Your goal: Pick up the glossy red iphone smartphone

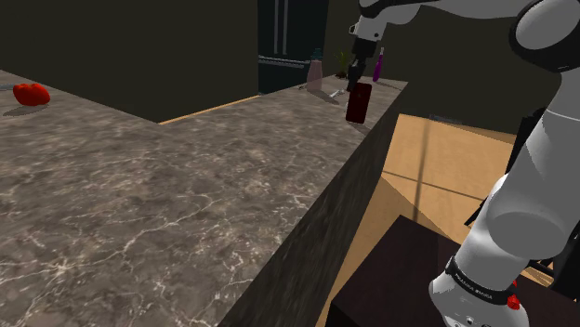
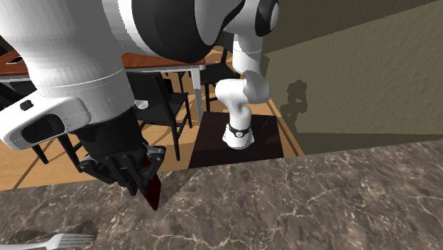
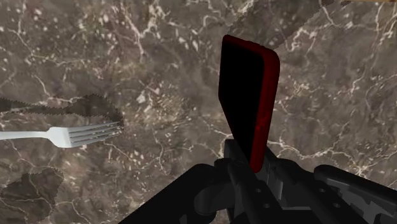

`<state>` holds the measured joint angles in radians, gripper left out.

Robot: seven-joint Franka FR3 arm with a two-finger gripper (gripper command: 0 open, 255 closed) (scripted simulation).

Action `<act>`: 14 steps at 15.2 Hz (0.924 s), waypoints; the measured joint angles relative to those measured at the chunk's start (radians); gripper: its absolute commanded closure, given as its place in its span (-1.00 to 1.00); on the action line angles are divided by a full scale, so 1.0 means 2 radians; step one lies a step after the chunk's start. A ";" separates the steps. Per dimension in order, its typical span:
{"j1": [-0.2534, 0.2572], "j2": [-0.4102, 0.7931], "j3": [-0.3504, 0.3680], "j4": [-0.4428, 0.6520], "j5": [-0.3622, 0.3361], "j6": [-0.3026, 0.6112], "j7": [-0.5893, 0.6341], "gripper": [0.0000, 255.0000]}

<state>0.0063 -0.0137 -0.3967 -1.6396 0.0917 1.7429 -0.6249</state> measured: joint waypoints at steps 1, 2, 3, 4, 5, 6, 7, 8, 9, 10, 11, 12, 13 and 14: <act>0.000 0.000 0.000 0.000 0.000 0.000 0.000 1.00; 0.000 0.001 0.000 0.001 0.000 0.000 0.000 1.00; 0.000 0.002 0.000 0.005 0.001 -0.004 0.000 1.00; 0.000 0.003 0.000 0.011 0.001 -0.008 0.000 1.00; -0.001 0.005 -0.001 0.019 0.002 -0.015 0.000 1.00; 0.000 0.007 0.000 0.026 0.002 -0.020 0.001 1.00; -0.001 0.008 -0.001 0.036 0.003 -0.029 0.000 1.00; -0.001 0.010 -0.001 0.045 0.004 -0.036 0.001 1.00; -0.001 0.012 -0.001 0.052 0.004 -0.042 0.001 1.00; -0.002 0.014 -0.002 0.063 0.005 -0.050 0.001 1.00; -0.003 0.018 -0.003 0.074 0.007 -0.058 0.000 1.00; -0.003 0.021 -0.003 0.085 0.008 -0.066 0.000 1.00; -0.004 0.024 -0.004 0.096 0.010 -0.074 -0.001 1.00; -0.005 0.025 -0.004 0.103 0.010 -0.081 0.000 1.00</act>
<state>-0.0033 0.0367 -0.4054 -1.4327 0.1121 1.5812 -0.6258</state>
